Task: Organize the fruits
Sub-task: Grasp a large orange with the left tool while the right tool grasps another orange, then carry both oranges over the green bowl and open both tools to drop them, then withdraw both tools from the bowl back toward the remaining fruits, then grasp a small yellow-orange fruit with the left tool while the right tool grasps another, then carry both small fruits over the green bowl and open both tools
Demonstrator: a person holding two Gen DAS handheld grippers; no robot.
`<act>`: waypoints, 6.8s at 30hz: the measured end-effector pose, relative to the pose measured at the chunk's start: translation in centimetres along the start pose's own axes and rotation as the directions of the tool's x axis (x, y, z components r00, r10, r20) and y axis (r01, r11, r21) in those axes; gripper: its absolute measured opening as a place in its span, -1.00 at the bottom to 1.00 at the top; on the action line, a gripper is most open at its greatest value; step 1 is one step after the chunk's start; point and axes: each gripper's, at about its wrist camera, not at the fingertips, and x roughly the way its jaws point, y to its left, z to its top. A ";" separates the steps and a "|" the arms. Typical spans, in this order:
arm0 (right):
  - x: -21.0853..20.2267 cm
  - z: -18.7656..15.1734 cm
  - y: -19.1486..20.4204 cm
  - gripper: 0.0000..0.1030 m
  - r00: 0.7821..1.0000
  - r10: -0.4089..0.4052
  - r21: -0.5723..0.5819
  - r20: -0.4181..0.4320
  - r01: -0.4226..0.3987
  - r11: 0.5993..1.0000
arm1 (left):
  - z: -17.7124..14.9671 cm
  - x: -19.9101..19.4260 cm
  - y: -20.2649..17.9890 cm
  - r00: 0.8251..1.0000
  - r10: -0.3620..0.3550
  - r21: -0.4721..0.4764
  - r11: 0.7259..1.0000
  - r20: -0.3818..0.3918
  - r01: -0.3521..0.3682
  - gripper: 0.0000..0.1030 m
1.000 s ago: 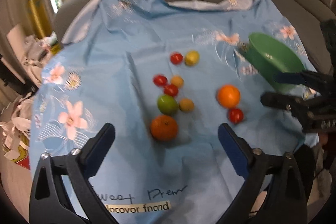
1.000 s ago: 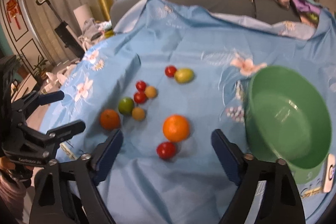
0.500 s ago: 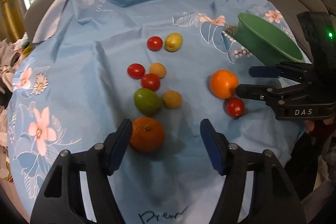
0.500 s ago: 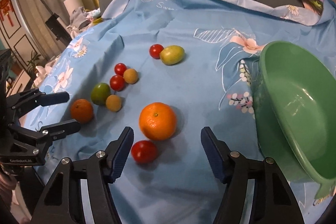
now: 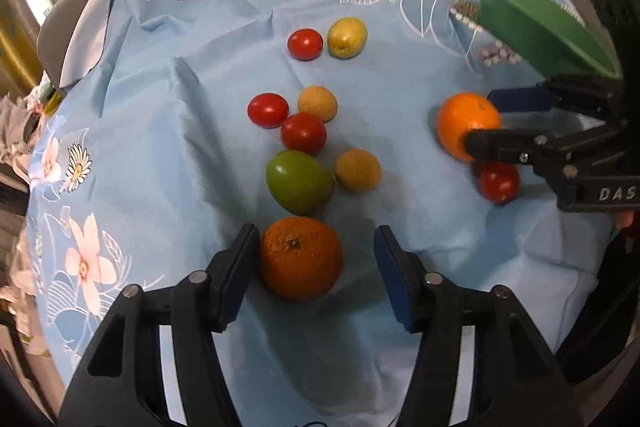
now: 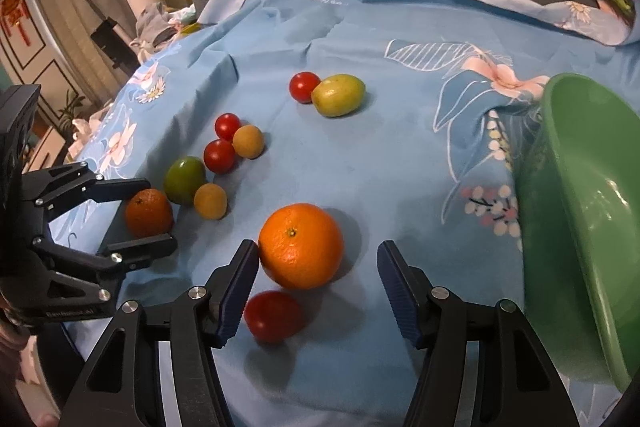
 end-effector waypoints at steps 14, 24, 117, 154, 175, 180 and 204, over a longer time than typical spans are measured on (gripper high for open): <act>0.8 -0.2 -0.1 -0.10 0.999 0.039 0.016 -0.015 -0.039 0.999 | 0.0 0.4 1.1 0.997 -0.072 -0.092 0.993 -0.042 0.068 -0.21; -5.4 -0.2 -1.9 -0.09 0.987 0.055 0.086 0.154 -0.069 0.994 | 3.2 -3.8 -0.9 0.987 -0.142 -0.157 0.976 0.077 0.153 -0.20; -9.7 -2.7 0.6 -0.09 0.982 0.007 0.072 0.188 -0.021 0.997 | -1.2 -7.6 0.8 0.957 -0.023 -0.215 0.973 0.290 0.089 0.97; -4.8 0.3 -1.9 -0.09 0.988 0.068 0.110 0.139 -0.084 0.990 | 3.3 2.3 -0.2 0.983 -0.176 -0.228 0.956 0.047 0.182 -0.52; 4.8 6.5 3.5 -0.09 0.995 0.081 -0.092 -0.061 -0.086 0.992 | 0.4 -4.5 5.9 0.955 -0.169 -0.343 0.906 0.243 0.247 -0.51; 6.4 7.3 4.3 -0.09 0.994 0.056 -0.121 -0.096 -0.067 0.990 | 0.3 -4.5 6.5 0.952 -0.178 -0.343 0.903 0.251 0.259 -0.51; 0.7 5.8 4.3 -0.45 0.995 0.081 -0.067 0.061 -0.077 0.995 | 1.1 -5.7 4.2 0.948 -0.198 -0.294 0.917 0.249 0.269 -0.51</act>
